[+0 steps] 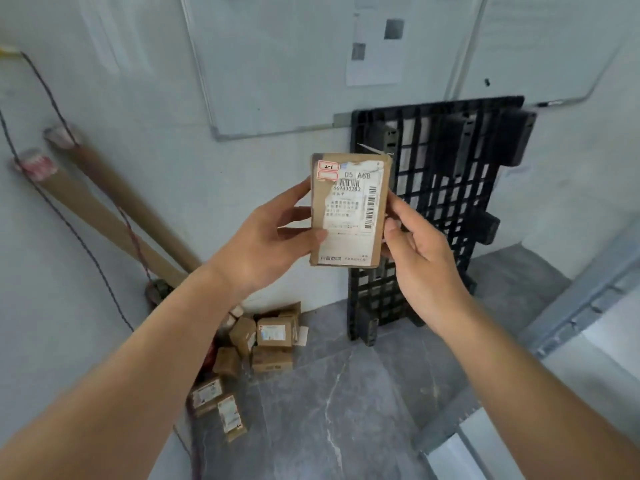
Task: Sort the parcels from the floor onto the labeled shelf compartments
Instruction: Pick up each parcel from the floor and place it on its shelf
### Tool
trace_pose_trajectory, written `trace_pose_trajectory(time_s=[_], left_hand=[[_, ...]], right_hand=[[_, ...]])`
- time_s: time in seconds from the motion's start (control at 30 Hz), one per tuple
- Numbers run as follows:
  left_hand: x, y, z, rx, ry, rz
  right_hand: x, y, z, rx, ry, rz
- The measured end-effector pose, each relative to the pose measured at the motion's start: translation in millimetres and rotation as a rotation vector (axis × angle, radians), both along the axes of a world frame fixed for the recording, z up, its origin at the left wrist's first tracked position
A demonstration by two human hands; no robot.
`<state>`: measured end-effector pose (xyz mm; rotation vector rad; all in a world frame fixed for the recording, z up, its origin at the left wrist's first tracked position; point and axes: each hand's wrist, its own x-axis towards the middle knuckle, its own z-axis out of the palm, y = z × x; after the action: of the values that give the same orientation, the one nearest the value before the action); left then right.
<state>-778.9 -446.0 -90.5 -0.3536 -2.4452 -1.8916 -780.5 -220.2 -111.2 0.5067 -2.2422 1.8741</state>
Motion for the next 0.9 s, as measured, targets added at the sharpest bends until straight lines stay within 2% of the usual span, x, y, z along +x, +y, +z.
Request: trace_pose_trajectory(time_s=[0.13,0.47,0.63,0.9], left_hand=[[-12.9,14.1,9.7,-0.022,0.013,-0.179],[-15.4,87.9,6.5,-0.049,0.000,-0.597],[-0.2,144.8,-1.6,-0.044,-0.016,-0.698],[42.1,233.3,-23.6,-0.065,-0.060,-0.833]], right_hand=[[17.4,13.7,6.5,0.007,0.035,-0.159],[101.6,63.8,-12.0,-0.050,-0.052,-0.515],[146.3,100.9,-20.2,-0.138,-0.096,-0.673],[212.4,163.7,-42.9,-0.107,-0.149,-0.863]])
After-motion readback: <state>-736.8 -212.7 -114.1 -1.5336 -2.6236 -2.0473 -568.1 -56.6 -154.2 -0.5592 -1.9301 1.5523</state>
